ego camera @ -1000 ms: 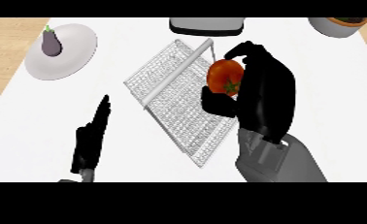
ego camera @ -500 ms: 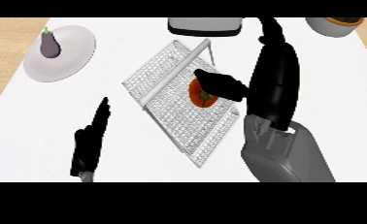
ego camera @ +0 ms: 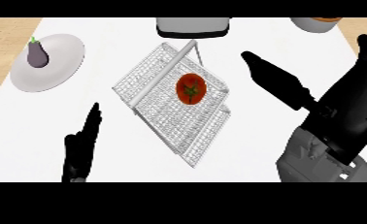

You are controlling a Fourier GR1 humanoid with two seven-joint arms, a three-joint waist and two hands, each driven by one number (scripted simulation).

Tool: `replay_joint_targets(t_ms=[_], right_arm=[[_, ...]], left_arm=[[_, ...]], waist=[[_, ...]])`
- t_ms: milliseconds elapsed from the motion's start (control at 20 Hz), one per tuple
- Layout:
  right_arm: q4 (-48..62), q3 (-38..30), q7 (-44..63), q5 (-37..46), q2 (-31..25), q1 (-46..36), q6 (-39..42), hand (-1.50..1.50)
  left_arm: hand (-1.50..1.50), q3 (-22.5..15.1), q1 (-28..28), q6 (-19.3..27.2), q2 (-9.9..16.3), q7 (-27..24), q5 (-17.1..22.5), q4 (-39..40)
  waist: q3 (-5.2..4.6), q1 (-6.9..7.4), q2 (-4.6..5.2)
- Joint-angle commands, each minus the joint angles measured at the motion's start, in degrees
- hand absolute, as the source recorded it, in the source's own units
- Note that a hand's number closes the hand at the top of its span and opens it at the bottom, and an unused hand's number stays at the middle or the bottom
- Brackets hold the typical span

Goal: Pick the tomato from the tray and place it in the tiered basket

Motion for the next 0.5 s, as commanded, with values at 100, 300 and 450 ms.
replay_joint_targets(t_ms=[100, 300, 450], right_arm=[[-20.8, -2.0, 11.9, 3.5, 0.0, 11.1, 4.9, -1.50], [-36.6, -0.8, 9.2, 1.3, 0.0, 23.1, 9.8, -1.50], [-41.9, -0.3, 8.2, -2.2, 0.0, 28.5, 11.9, -1.50]], left_arm=[[0.00, 1.5, 0.8, 1.1, -0.4, 0.4, 0.5, 1.2], [0.00, 1.1, 3.5, 1.5, -1.1, -2.5, -0.1, 1.4], [0.00, 2.2, 1.2, 1.6, -0.5, -0.7, 0.3, 1.5]], waist=[[-0.10, -2.81, -0.45], [-0.10, -2.70, -0.28], [-0.06, -4.09, -0.53]])
